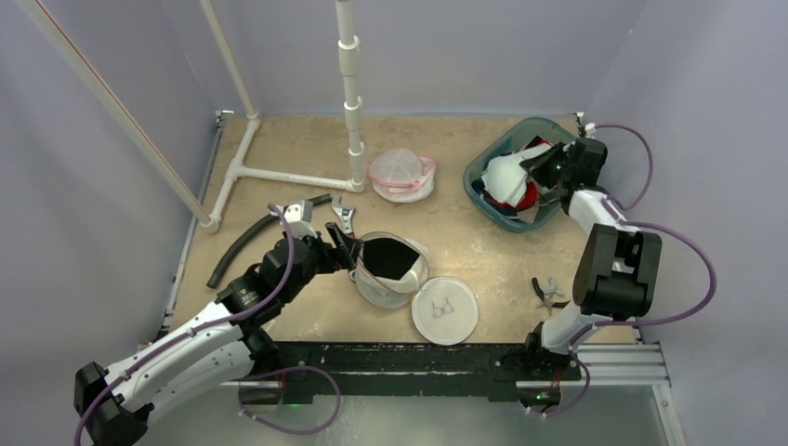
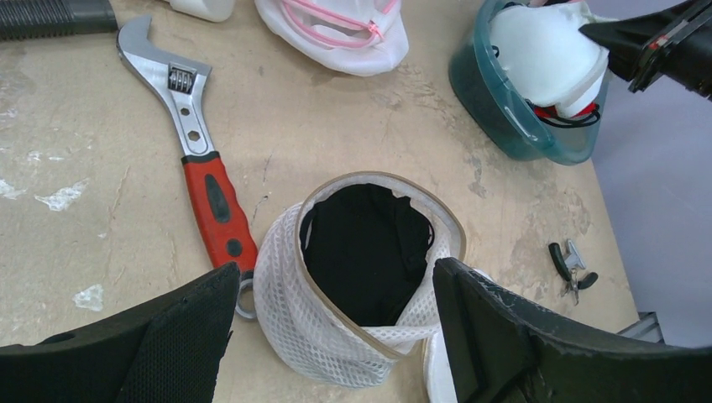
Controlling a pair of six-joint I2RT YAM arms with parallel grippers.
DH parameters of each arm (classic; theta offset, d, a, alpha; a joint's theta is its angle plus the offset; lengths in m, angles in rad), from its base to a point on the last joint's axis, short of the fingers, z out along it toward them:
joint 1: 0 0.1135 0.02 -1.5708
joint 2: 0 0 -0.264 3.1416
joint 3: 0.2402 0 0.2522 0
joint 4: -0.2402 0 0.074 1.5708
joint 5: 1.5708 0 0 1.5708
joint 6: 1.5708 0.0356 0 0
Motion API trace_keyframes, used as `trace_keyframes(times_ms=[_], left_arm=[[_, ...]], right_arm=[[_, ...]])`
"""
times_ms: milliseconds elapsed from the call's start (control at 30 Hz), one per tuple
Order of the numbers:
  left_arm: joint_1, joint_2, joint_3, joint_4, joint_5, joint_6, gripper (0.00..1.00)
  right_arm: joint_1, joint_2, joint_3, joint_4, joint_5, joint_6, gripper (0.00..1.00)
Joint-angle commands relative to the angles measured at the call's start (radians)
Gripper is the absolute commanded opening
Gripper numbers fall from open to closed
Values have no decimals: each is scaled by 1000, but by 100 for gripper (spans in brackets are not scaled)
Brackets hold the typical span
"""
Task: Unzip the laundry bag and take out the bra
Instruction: Place the bra in the bin, then pick up the bra from the laundry bag.
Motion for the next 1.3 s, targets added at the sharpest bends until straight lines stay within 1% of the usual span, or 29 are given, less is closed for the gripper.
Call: trace_keyframes(times_ms=[0,33,67,133,200,267,300,333,433,567,633,700,733,800,833,900,1000,1100,1267], left_arm=[[3,1,-7,42,22,-18,83],[2,2,-11,44,25,-22,83],[2,3,-14,45,27,-29,83],[2,5,-20,44,35,-35,83],[2,4,-22,39,39,-37,83],[2,4,-20,38,44,-42,83],[2,5,-21,41,47,-42,83],[2,6,-20,44,49,-43,83],[3,17,-14,56,62,-43,83],[2,35,-11,61,71,-42,83],[1,45,-13,67,72,-42,83],[2,52,-12,71,75,-40,83],[1,55,-10,72,79,-40,83],[1,59,-7,72,84,-39,83],[2,61,-7,74,85,-39,83],[2,65,-5,81,85,-38,83],[2,76,4,84,93,-34,82],[1,88,12,80,96,-32,81],[2,97,-5,87,93,-38,81]], right_arm=[[-10,-27,114,-53,-29,-39,12],[-10,-14,137,-97,-17,-65,23],[-10,-8,141,-117,-6,-80,32],[-10,-21,110,-122,30,-81,49],[-10,-51,90,-130,67,-87,60],[-10,-85,95,-162,109,-105,66],[-10,-108,106,-180,150,-116,68],[-10,-127,122,-199,216,-120,69],[-6,-192,161,-288,303,-123,70],[14,-298,178,-393,399,-137,73],[32,-344,165,-400,431,-140,74],[36,-381,152,-403,432,-119,74],[38,-401,137,-379,414,-108,74],[38,-436,83,-300,352,-73,73],[38,-448,46,-248,322,-30,72],[35,-423,5,-179,224,51,71],[33,-313,11,-142,156,86,69],[33,-246,-7,-91,147,100,66],[32,-130,-27,-54,136,95,62]])
